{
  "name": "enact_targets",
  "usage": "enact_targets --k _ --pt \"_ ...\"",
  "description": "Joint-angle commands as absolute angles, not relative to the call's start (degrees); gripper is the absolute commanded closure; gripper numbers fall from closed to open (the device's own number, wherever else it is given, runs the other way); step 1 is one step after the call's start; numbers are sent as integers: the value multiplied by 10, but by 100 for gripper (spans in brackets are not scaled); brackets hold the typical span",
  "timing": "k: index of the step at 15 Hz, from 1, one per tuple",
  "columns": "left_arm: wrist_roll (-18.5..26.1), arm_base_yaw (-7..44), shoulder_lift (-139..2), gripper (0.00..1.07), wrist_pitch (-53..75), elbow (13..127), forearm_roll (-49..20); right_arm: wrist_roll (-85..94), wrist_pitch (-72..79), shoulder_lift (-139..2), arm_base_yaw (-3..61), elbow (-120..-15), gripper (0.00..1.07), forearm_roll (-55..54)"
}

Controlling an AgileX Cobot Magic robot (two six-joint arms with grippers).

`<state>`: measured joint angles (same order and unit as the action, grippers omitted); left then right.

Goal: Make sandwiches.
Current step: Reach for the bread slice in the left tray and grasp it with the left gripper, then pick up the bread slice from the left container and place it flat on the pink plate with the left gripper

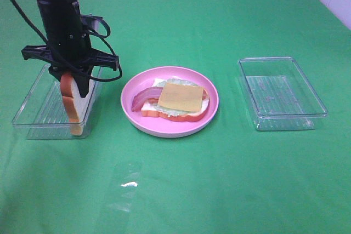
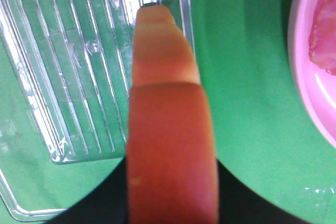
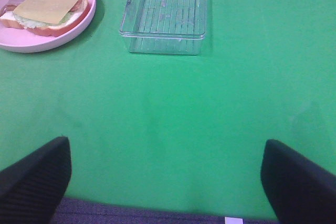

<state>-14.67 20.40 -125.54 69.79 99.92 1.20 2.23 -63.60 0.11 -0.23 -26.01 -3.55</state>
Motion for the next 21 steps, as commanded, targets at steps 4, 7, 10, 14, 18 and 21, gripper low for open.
enact_targets --k 4,7,10,14,18,21 --pt "-140 204 -1227 107 756 995 8 21 -635 19 -2 -260 14 -37" --pt "-146 204 -1177 107 756 995 8 21 -635 19 -2 -260 14 -37" --pt "-144 204 -1102 107 749 995 0 21 -635 19 -2 -260 14 -37" --pt "-85 204 -1064 107 687 995 -83 21 -635 19 -2 -260 14 -37" --pt "37 204 -1124 107 591 995 -350 21 -635 19 -2 -260 14 -39" --pt "118 204 -1192 107 571 995 -488 21 -635 19 -2 -260 14 -39"
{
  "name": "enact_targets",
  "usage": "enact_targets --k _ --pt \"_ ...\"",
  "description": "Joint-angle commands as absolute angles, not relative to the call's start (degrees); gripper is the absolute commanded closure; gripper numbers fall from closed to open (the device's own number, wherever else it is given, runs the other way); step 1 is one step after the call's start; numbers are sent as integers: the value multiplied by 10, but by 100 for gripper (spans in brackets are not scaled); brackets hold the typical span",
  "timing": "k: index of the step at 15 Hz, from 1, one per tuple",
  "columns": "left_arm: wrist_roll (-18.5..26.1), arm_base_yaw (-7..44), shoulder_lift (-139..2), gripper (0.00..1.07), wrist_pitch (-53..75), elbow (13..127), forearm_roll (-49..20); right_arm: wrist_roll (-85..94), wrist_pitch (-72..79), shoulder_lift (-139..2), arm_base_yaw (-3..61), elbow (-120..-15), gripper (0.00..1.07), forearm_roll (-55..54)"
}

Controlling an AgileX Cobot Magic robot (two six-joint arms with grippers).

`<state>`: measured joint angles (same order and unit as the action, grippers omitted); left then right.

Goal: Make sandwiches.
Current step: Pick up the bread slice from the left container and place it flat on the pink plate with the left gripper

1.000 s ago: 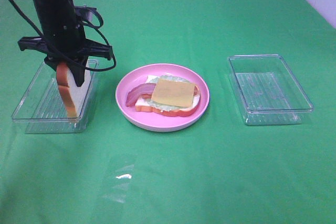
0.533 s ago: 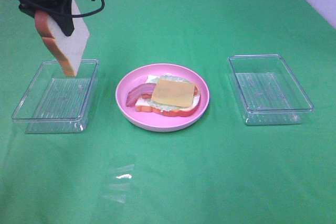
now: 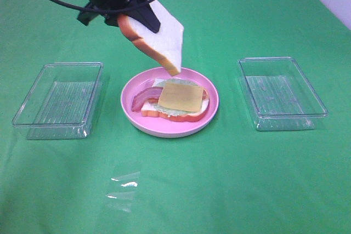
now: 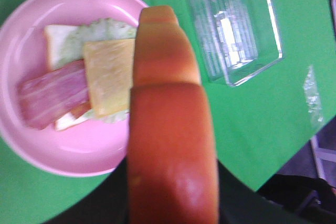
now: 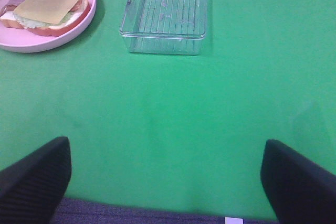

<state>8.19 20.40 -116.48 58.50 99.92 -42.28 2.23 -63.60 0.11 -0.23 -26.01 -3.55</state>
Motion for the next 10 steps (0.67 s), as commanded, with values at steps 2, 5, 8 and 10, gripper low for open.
enact_targets --k 2,5,8,10 --pt "156 206 -1218 107 564 995 -535 21 -635 19 -2 -260 14 -39" --pt "197 207 -1256 107 583 996 -553 21 -635 19 -2 -260 14 -39" --pt "203 207 -1299 107 638 1033 -553 21 -635 19 -2 -260 14 -39" --pt "197 207 -1320 107 641 1053 -553 21 -635 19 -2 -260 14 -39"
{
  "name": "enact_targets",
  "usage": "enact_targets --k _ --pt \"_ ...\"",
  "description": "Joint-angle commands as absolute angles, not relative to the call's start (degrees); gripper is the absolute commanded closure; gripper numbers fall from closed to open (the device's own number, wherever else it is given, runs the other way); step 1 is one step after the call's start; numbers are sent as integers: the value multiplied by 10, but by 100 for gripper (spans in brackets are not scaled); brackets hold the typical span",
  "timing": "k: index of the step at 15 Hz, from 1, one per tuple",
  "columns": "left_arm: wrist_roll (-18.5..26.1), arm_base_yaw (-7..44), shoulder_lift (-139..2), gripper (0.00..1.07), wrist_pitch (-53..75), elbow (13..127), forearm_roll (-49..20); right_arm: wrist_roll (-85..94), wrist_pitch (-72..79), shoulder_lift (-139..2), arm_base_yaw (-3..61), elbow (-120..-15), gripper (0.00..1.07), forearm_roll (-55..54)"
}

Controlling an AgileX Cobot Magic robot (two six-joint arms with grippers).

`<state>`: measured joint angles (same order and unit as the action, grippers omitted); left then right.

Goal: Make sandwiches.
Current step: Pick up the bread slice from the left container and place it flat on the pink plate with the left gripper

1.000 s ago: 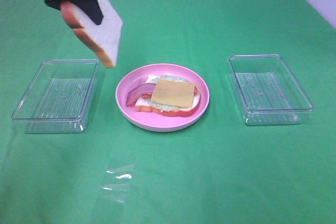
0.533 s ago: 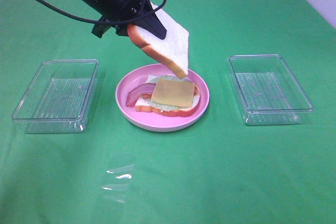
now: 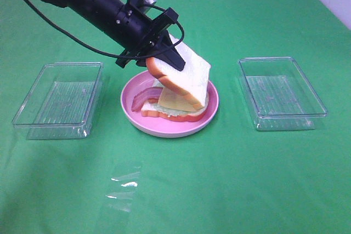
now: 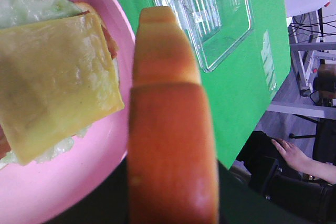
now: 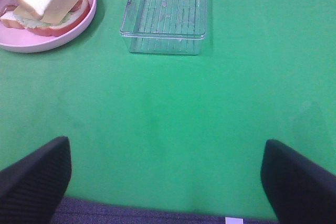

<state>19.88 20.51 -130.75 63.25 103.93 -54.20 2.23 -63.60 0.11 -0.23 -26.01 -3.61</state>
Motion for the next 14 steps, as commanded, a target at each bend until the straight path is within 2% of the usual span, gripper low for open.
enact_targets --k 1,7,14 --pt "196 207 -1331 107 645 1066 -554 21 -635 19 -2 -260 14 -39" --pt "180 206 -1388 107 687 1133 -564 21 -635 19 -2 -260 14 -39" --pt "175 206 -1419 107 669 1135 -567 21 -635 19 -2 -260 14 -41"
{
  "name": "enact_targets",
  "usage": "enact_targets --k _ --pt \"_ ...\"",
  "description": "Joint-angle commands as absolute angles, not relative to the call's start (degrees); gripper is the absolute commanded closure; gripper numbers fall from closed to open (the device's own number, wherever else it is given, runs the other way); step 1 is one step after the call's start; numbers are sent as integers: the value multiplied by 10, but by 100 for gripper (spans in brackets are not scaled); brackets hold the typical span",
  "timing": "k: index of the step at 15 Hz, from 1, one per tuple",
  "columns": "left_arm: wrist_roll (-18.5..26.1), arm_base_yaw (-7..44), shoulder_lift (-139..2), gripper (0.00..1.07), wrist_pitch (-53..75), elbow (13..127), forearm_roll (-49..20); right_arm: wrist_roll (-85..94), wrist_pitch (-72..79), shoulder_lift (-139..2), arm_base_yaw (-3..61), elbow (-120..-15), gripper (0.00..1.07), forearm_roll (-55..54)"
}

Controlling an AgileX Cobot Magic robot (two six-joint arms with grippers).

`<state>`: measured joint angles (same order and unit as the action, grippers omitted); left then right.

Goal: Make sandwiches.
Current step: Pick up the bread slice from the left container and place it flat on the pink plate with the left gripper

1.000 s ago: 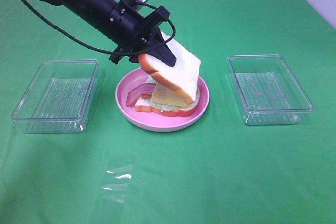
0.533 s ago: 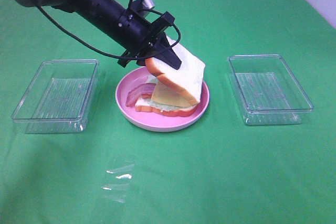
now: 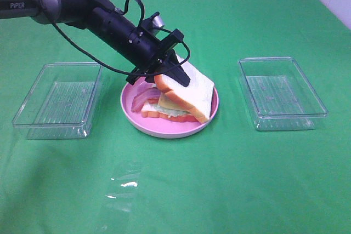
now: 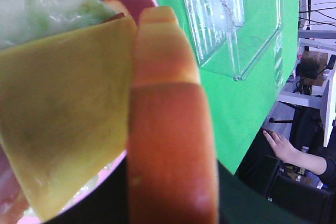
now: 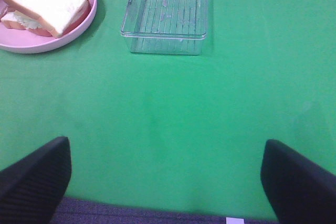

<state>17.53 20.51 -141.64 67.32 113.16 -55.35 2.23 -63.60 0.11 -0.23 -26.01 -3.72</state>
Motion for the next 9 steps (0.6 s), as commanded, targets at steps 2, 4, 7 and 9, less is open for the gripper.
enact_targets --k 2,4,7,9 --pt "184 206 -1419 107 669 1135 -568 21 -635 19 -2 -260 14 -41" --pt "188 206 -1419 107 668 1135 -568 21 -635 19 -2 -260 14 -41" --pt "200 201 -1419 107 667 1135 -600 21 -635 19 -2 -260 14 -41" --pt "200 197 -1421 107 666 1135 -602 21 -635 19 -2 -260 14 -41"
